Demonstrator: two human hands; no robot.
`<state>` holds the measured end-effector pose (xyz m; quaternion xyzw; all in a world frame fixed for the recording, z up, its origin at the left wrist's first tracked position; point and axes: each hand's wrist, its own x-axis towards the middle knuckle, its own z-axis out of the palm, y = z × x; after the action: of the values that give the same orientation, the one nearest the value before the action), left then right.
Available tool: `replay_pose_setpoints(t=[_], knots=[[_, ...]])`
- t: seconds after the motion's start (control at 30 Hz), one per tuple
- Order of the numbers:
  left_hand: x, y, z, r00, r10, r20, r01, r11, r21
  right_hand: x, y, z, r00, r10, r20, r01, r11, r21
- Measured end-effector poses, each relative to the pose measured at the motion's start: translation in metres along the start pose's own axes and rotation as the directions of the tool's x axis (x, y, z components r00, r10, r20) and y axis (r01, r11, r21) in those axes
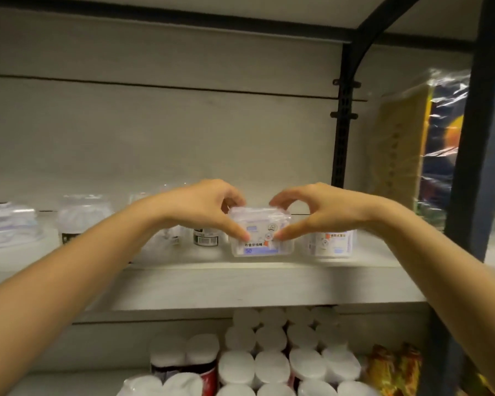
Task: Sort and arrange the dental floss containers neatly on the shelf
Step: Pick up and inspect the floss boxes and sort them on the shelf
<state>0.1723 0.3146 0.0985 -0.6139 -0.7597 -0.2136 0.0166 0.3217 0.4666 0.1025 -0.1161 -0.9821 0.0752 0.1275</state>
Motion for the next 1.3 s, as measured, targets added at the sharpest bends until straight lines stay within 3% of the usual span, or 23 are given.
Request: replay_pose_setpoints(t=[0.17,0.53,0.83,1.0,1.1,1.17,1.3], knots=[[0.004,0.008,0.008,0.997,-0.063,0.055,0.058,0.994,0.089,0.011,0.006,0.000,0.994,0.012,0.110,-0.001,0.995,-0.099],[0.006,0.018,0.013,0.994,-0.071,0.089,0.067,0.997,0.047,0.010,0.009,-0.013,0.971,0.109,0.211,-0.071,0.981,-0.179],[0.009,0.010,0.013,0.991,-0.043,0.129,0.035,0.997,0.068,0.008,0.004,-0.012,0.948,0.173,0.267,-0.139,0.980,-0.141],[0.000,0.008,0.003,0.999,-0.040,0.037,0.038,0.999,0.035,0.006,-0.004,-0.011,0.940,0.170,0.294,-0.154,0.985,-0.077],[-0.029,0.003,-0.018,0.989,-0.014,-0.150,0.018,1.000,0.026,0.004,-0.008,-0.015,0.977,0.158,0.146,-0.155,0.987,-0.032],[-0.060,-0.007,-0.036,0.935,0.010,-0.356,-0.006,1.000,0.013,0.004,-0.016,-0.015,0.997,0.038,-0.062,-0.038,0.999,-0.011],[-0.139,-0.050,-0.072,0.775,-0.035,-0.631,0.083,0.995,0.047,0.010,-0.068,0.005,0.857,-0.279,-0.434,0.279,0.958,-0.066]])
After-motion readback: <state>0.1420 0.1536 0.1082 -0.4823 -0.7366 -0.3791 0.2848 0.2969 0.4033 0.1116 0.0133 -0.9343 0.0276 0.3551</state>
